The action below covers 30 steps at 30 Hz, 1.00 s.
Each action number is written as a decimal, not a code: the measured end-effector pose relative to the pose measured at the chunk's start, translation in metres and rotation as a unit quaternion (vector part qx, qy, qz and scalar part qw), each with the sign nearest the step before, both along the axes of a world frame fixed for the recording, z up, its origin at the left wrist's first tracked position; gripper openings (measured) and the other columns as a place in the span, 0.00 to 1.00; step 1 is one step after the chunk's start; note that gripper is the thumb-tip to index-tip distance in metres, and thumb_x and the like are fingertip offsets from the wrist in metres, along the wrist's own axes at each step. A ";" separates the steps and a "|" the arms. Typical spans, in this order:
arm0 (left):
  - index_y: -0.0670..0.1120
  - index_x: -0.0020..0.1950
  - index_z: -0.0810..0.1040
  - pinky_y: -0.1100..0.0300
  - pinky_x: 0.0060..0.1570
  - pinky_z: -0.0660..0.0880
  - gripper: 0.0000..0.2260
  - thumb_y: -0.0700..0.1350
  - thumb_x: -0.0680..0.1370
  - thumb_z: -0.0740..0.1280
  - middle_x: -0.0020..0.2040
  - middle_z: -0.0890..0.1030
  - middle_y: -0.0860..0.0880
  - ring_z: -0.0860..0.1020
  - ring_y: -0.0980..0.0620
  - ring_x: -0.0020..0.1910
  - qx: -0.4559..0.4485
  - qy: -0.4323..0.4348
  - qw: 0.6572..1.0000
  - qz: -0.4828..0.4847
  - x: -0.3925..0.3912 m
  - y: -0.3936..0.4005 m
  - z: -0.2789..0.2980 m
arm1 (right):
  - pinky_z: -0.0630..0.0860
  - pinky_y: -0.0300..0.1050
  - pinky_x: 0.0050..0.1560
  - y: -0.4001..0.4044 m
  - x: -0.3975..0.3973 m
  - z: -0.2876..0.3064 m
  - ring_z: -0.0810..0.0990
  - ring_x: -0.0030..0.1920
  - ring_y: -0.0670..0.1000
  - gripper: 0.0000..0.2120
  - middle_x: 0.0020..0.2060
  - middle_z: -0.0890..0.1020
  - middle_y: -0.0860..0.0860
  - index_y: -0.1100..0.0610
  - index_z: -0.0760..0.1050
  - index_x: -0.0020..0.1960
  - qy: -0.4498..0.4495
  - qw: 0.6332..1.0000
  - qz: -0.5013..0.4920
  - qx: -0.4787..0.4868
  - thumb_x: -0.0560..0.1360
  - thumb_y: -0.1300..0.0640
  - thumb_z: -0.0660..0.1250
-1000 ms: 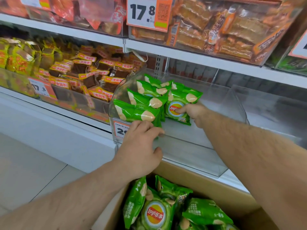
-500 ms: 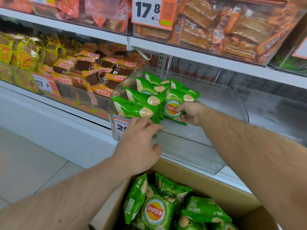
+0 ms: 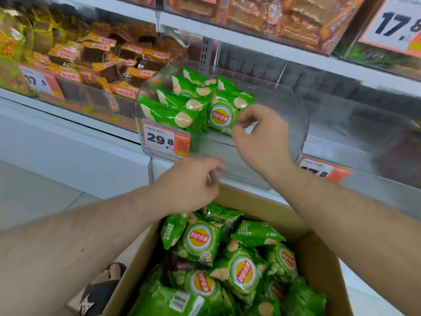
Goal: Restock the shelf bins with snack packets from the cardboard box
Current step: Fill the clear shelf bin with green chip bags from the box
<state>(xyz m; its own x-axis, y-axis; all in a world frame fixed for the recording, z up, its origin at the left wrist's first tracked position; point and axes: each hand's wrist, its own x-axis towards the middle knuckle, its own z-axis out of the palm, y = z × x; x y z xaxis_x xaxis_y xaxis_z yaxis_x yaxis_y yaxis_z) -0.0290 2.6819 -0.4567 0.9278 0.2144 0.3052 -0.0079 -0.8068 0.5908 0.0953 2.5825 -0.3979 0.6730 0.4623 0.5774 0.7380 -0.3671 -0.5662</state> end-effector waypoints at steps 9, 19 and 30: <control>0.50 0.62 0.78 0.64 0.50 0.71 0.13 0.43 0.78 0.65 0.53 0.79 0.54 0.76 0.56 0.51 0.020 0.276 0.955 -0.109 -0.010 -0.029 -0.017 | 0.74 0.42 0.41 -0.097 -0.042 -0.136 0.81 0.48 0.54 0.10 0.43 0.81 0.51 0.53 0.77 0.44 0.212 0.808 -0.011 -0.550 0.71 0.46 0.67; 0.50 0.70 0.72 0.64 0.48 0.68 0.18 0.44 0.80 0.64 0.63 0.77 0.51 0.72 0.55 0.53 0.049 0.376 0.916 -0.133 -0.012 -0.039 -0.020 | 0.68 0.54 0.67 -0.123 -0.034 -0.169 0.71 0.65 0.56 0.41 0.60 0.77 0.52 0.51 0.74 0.60 0.284 0.717 -0.030 -0.636 0.56 0.30 0.76; 0.47 0.68 0.74 0.42 0.63 0.75 0.38 0.68 0.65 0.69 0.62 0.79 0.51 0.78 0.47 0.60 -0.360 0.391 0.847 -0.018 -0.021 -0.033 -0.019 | 0.76 0.54 0.60 -0.102 -0.064 -0.108 0.80 0.57 0.50 0.49 0.54 0.84 0.48 0.51 0.79 0.59 0.613 0.773 0.022 -0.162 0.44 0.27 0.77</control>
<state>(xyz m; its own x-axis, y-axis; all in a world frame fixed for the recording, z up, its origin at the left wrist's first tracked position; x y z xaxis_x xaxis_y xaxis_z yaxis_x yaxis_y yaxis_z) -0.0496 2.6492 -0.4753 0.7956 0.0504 -0.6037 0.5962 -0.2426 0.7653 0.0318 2.4809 -0.5057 0.6030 0.4863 -0.6324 -0.2646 -0.6259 -0.7336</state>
